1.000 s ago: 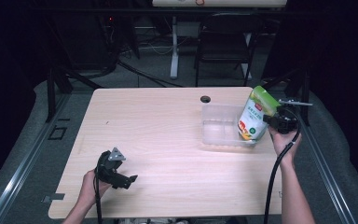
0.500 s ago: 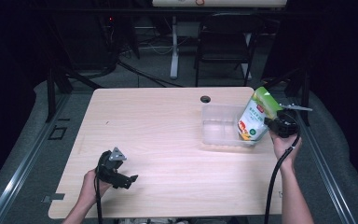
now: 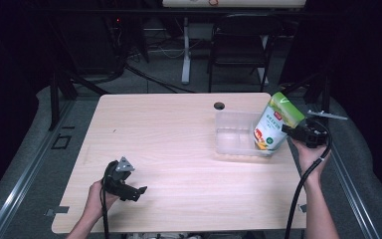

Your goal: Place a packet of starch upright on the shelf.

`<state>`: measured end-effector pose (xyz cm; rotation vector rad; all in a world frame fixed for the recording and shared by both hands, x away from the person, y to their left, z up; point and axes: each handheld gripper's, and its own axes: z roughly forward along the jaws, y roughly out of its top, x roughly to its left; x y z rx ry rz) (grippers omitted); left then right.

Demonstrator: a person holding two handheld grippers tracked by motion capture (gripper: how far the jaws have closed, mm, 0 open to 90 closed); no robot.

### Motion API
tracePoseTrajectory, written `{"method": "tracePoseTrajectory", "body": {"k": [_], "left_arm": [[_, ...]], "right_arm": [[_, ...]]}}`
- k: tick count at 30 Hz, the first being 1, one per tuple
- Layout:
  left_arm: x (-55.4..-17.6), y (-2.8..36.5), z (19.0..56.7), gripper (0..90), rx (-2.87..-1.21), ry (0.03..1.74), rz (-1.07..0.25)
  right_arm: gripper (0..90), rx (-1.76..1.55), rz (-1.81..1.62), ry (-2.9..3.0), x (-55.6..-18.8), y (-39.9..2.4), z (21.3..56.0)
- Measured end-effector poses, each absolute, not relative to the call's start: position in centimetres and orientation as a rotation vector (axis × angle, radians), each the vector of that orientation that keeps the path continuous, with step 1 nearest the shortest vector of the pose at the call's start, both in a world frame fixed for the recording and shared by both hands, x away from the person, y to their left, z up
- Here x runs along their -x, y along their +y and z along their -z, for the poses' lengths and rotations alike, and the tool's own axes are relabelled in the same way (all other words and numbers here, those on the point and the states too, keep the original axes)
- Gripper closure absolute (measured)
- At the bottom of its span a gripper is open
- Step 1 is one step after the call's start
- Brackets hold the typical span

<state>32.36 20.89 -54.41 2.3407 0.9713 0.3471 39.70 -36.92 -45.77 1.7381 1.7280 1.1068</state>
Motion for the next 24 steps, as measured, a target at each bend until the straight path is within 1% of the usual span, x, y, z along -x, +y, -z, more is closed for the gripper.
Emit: {"method": "tracePoseTrajectory", "body": {"k": [2,4,8,10,17,24], "left_arm": [[-32.4,20.9,54.4,0.7,-2.342,0.97,-0.35],[-32.3,20.9,54.4,0.7,-2.342,0.968,-0.35],[-32.4,20.9,54.4,0.7,-2.341,0.97,-0.353],[-32.4,20.9,54.4,0.7,-2.34,0.971,-0.352],[-32.4,20.9,54.4,0.7,-2.343,0.968,-0.356],[-32.4,20.9,54.3,0.7,-2.344,0.968,-0.358]], "right_arm": [[42.7,-1.741,-1.114,1.736,-39.2,-37.0,45.5],[36.0,-1.735,-1.127,1.749,-38.7,-37.0,45.4],[26.4,-1.698,-1.137,1.806,-37.8,-36.8,44.9],[17.5,-1.68,-1.134,1.834,-37.3,-36.6,44.7],[12.1,-1.612,-1.153,1.928,-35.6,-35.3,44.2],[5.6,-1.525,-1.133,2.062,-33.7,-33.2,44.5]]}}
